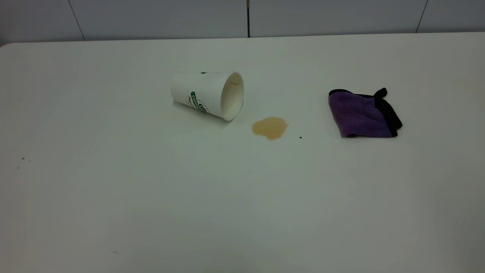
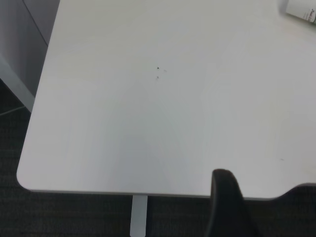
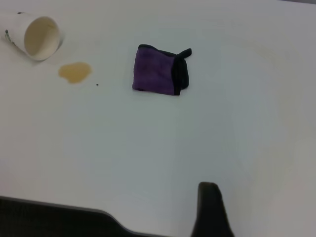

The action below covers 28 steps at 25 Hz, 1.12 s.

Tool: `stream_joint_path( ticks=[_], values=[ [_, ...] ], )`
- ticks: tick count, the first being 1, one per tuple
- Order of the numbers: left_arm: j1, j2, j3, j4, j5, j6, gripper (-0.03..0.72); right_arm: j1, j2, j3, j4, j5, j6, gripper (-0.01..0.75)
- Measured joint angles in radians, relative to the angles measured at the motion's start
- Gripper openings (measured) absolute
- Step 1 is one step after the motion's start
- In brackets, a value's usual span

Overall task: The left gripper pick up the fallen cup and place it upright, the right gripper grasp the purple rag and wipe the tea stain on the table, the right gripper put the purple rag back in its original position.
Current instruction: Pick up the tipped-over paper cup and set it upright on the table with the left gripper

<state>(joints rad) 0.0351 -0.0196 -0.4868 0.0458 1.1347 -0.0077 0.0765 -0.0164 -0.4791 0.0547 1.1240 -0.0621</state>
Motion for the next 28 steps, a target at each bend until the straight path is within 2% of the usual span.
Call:
stream_joint_path(
  ticks=[10,14,17,24,28],
  values=[
    [0.000,0.009,0.000,0.000,0.000,0.008,0.462,0.000,0.000,0.000,0.000,0.000,0.000,0.560],
    [0.000,0.128,-0.006,0.000,-0.021,0.022,0.458,0.000,0.000,0.000,0.000,0.000,0.000,0.560],
    [0.000,0.291,-0.024,-0.003,-0.100,0.025,0.445,0.000,0.000,0.000,0.000,0.000,0.000,0.560],
    [0.000,0.781,-0.082,-0.109,-0.413,0.110,0.429,0.000,0.000,0.000,0.000,0.000,0.000,0.560],
    [0.000,1.057,-0.165,-0.120,-0.506,0.153,0.429,0.000,0.000,0.000,0.000,0.000,0.000,0.560]
  ],
)
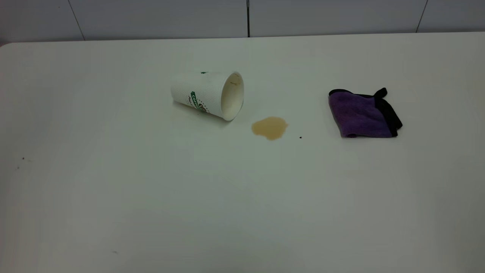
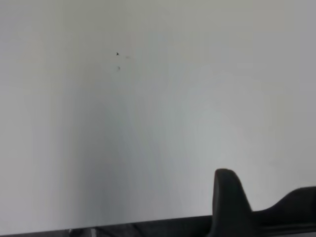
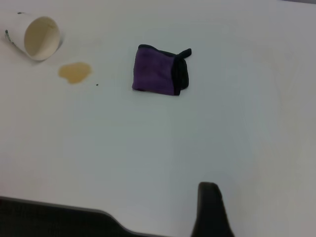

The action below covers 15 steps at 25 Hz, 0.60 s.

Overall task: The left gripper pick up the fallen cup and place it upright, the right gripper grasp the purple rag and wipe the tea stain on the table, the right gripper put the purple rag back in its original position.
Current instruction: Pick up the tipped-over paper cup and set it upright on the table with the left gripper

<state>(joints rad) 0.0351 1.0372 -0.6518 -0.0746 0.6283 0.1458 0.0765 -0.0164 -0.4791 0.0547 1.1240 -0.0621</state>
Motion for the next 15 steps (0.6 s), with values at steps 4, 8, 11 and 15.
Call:
stream_joint_path(
  ticks=[4,8,11,15],
  values=[
    [-0.063,0.224,-0.117,0.013,-0.051,0.026,0.441,0.000,0.000,0.000,0.000,0.000,0.000,0.560],
    [-0.205,0.420,-0.237,0.106,-0.075,0.021,0.467,0.000,0.000,0.000,0.000,0.000,0.000,0.560],
    [-0.311,0.561,-0.334,0.203,-0.080,-0.052,0.473,0.000,0.000,0.000,0.000,0.000,0.000,0.560],
    [-0.438,0.756,-0.498,0.334,-0.070,-0.200,0.473,0.000,0.000,0.000,0.000,0.000,0.000,0.560]
  ],
)
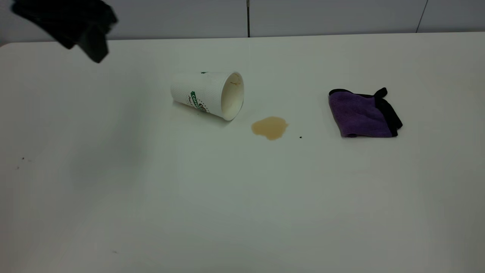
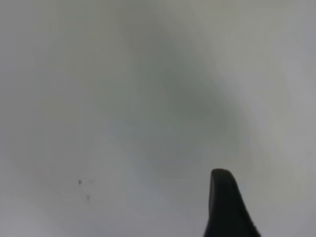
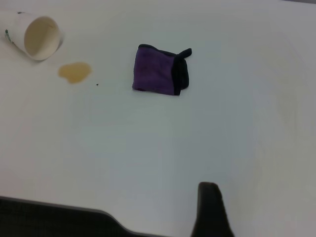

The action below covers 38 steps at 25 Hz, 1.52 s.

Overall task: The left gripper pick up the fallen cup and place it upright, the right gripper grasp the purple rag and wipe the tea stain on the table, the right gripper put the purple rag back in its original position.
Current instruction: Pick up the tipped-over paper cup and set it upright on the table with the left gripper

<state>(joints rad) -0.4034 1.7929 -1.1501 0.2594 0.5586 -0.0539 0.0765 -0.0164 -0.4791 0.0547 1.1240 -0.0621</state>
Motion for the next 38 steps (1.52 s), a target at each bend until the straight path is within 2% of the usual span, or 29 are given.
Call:
stream_joint_path(
  ticks=[7,15,23,38],
  values=[
    [-0.203,0.343,-0.342,0.211,0.134,-0.166,0.473,0.000,0.000,0.000,0.000,0.000,0.000,0.560],
    [-0.311,0.634,-0.693,0.323,0.249,-0.252,0.473,0.000,0.000,0.000,0.000,0.000,0.000,0.560],
    [-0.329,0.803,-0.879,0.446,0.306,-0.344,0.473,0.000,0.000,0.000,0.000,0.000,0.000,0.560],
    [-0.329,0.904,-0.901,0.730,0.288,-0.543,0.461,0.000,0.000,0.000,0.000,0.000,0.000,0.560]
  ],
)
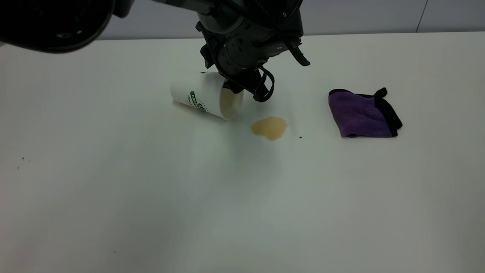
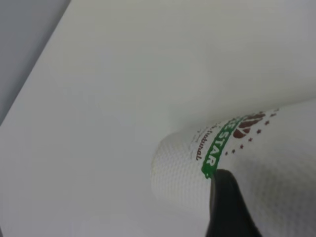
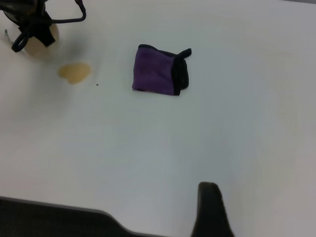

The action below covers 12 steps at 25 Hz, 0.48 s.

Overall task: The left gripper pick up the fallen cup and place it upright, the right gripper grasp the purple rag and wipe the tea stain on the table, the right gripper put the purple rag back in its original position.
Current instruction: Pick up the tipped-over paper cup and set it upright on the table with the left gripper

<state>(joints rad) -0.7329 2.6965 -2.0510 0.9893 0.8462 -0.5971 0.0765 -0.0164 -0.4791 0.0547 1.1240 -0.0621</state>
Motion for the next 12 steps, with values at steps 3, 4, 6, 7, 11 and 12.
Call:
stream_joint_path(
  ticks=[3,4,6,7,11,12],
  values=[
    [0.000,0.019,0.000,0.060,0.004,-0.041,0.425,0.000,0.000,0.000,0.000,0.000,0.000,0.560],
    [0.000,0.026,0.000,0.071,0.012,-0.047,0.408,0.000,0.000,0.000,0.000,0.000,0.000,0.560],
    [0.000,0.035,0.000,0.087,0.036,-0.052,0.347,0.000,0.000,0.000,0.000,0.000,0.000,0.560],
    [0.000,0.039,0.000,0.090,0.053,-0.052,0.300,0.000,0.000,0.000,0.000,0.000,0.000,0.560],
    [0.000,0.047,0.000,0.137,0.130,-0.052,0.063,0.000,0.000,0.000,0.000,0.000,0.000,0.560],
    [0.000,0.047,0.000,0.159,0.148,-0.052,0.016,0.000,0.000,0.000,0.000,0.000,0.000,0.560]
  ],
)
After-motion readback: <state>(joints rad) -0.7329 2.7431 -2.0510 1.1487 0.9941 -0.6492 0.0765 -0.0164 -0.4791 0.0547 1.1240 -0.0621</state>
